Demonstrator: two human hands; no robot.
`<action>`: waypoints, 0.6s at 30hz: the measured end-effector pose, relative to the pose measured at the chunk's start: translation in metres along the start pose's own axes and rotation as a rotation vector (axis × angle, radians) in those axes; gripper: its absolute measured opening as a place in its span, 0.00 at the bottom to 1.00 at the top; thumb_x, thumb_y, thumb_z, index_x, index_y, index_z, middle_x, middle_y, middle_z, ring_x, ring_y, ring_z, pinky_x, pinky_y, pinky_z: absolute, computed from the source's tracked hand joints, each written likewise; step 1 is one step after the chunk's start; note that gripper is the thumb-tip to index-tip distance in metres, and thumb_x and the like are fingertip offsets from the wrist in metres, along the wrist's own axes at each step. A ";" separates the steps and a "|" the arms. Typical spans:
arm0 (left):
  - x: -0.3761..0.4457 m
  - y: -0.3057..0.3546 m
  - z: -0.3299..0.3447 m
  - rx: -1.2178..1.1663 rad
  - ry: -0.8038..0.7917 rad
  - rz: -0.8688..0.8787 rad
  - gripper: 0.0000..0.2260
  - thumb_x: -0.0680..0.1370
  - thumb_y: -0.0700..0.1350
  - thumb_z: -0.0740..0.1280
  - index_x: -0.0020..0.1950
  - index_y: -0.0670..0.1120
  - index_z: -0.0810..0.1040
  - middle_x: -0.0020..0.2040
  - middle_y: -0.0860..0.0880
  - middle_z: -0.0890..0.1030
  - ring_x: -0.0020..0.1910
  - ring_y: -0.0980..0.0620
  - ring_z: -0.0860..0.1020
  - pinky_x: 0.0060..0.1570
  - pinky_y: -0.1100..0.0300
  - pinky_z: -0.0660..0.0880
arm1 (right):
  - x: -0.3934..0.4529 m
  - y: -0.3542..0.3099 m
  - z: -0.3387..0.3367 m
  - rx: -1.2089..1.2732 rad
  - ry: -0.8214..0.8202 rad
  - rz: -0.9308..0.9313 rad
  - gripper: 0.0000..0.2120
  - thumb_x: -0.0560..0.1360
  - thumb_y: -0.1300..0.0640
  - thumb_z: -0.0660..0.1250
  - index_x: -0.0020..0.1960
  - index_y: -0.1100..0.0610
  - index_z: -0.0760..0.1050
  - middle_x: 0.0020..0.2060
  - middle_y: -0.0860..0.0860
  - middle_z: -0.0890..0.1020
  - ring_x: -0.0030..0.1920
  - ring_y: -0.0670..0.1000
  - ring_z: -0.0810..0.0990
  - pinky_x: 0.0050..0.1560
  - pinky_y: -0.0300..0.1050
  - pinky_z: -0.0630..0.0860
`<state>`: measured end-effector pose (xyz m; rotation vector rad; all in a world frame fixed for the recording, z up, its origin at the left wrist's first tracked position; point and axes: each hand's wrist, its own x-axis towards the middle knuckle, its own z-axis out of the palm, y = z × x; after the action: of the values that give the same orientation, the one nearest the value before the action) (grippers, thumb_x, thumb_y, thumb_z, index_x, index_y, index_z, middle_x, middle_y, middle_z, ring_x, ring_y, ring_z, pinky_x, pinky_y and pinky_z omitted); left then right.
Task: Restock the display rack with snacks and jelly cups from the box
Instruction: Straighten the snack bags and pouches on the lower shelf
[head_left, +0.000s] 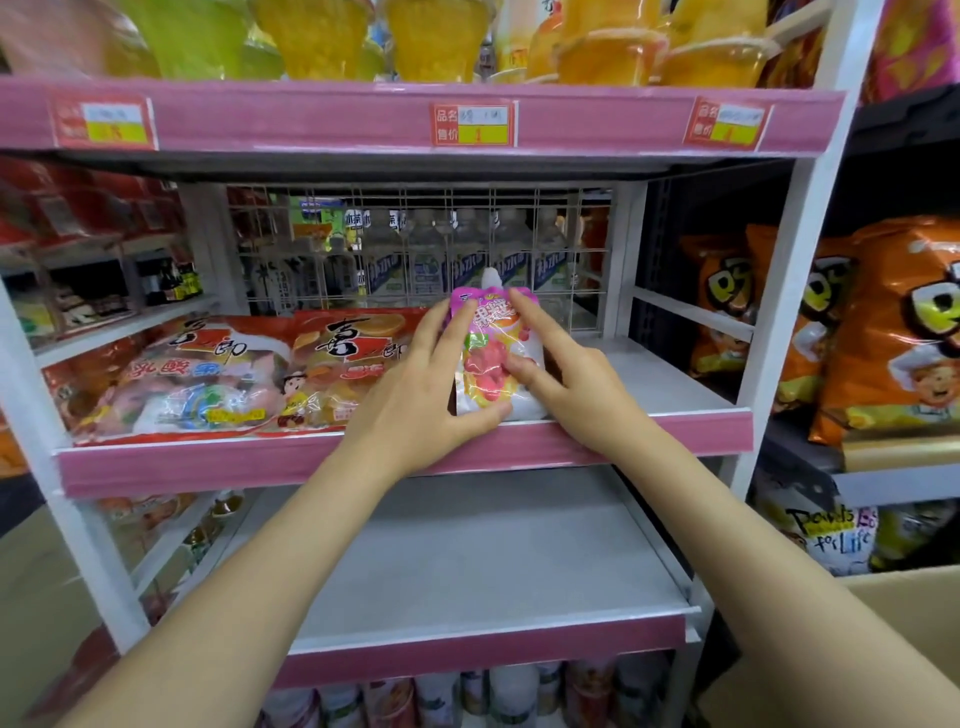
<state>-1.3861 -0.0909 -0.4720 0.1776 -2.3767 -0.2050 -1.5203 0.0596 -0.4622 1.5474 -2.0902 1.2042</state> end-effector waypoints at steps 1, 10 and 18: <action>0.002 0.001 -0.001 -0.003 -0.017 -0.027 0.44 0.73 0.67 0.66 0.80 0.59 0.44 0.80 0.54 0.49 0.72 0.43 0.68 0.62 0.49 0.73 | 0.001 -0.001 0.001 -0.023 0.002 0.022 0.28 0.80 0.42 0.61 0.76 0.30 0.52 0.49 0.58 0.80 0.43 0.52 0.78 0.54 0.48 0.76; 0.002 0.006 -0.005 0.124 -0.080 -0.080 0.45 0.73 0.71 0.62 0.79 0.60 0.37 0.70 0.47 0.74 0.72 0.39 0.66 0.70 0.50 0.63 | 0.005 -0.014 -0.005 0.013 -0.110 0.192 0.37 0.79 0.37 0.60 0.78 0.35 0.40 0.55 0.55 0.83 0.48 0.53 0.82 0.55 0.51 0.77; 0.004 0.006 -0.003 0.093 -0.169 -0.053 0.45 0.73 0.72 0.58 0.79 0.57 0.35 0.77 0.46 0.66 0.73 0.40 0.65 0.70 0.48 0.64 | 0.007 -0.024 0.000 0.066 -0.102 0.224 0.40 0.81 0.44 0.62 0.80 0.44 0.37 0.53 0.49 0.79 0.53 0.52 0.80 0.46 0.39 0.67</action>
<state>-1.3873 -0.0862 -0.4657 0.2768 -2.5536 -0.1392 -1.5017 0.0534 -0.4465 1.4608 -2.3648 1.3054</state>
